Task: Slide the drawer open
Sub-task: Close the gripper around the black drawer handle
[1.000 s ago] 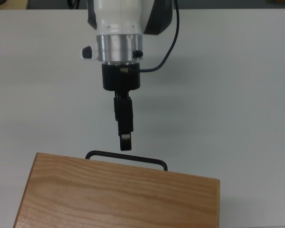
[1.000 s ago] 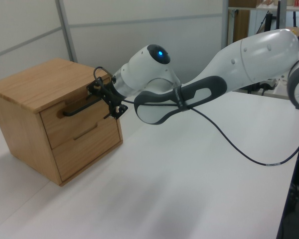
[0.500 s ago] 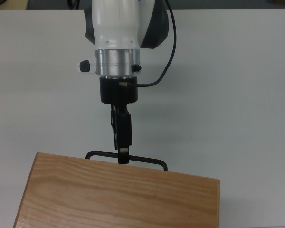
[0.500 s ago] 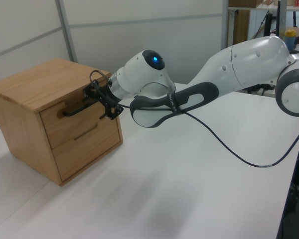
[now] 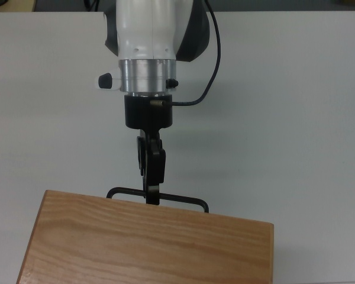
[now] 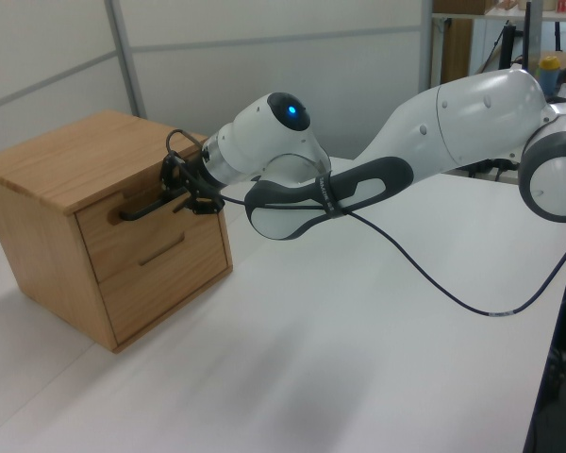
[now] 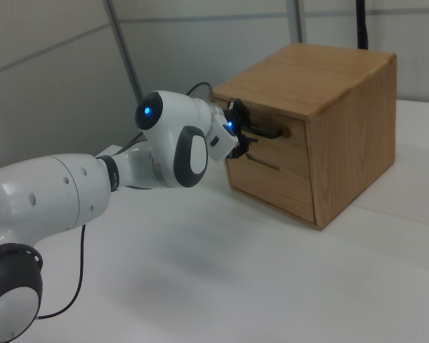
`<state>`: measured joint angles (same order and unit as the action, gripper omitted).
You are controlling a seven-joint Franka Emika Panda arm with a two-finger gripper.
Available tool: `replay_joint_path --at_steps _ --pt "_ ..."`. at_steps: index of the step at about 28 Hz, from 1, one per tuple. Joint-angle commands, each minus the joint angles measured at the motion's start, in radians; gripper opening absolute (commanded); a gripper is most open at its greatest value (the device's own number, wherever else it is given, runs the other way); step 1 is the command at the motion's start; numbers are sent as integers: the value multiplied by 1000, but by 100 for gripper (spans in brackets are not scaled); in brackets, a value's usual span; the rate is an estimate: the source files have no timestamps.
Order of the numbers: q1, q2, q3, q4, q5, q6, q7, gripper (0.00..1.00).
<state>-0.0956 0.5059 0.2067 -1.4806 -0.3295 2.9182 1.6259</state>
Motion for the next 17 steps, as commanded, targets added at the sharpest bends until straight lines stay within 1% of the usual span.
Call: replay_joint_path --at_steps 1,3,9,11,17 --pt "0 -10 -4 -10 -45 -1 -12 0" --pt "0 -17 -4 -13 -54 -2 -12 0" --pt "-1 -44 -4 -36 -57 -39 -14 0" --pt "-1 -66 -4 -44 -65 -76 -17 0" --pt "0 -144 -3 -110 -74 -185 -17 0"
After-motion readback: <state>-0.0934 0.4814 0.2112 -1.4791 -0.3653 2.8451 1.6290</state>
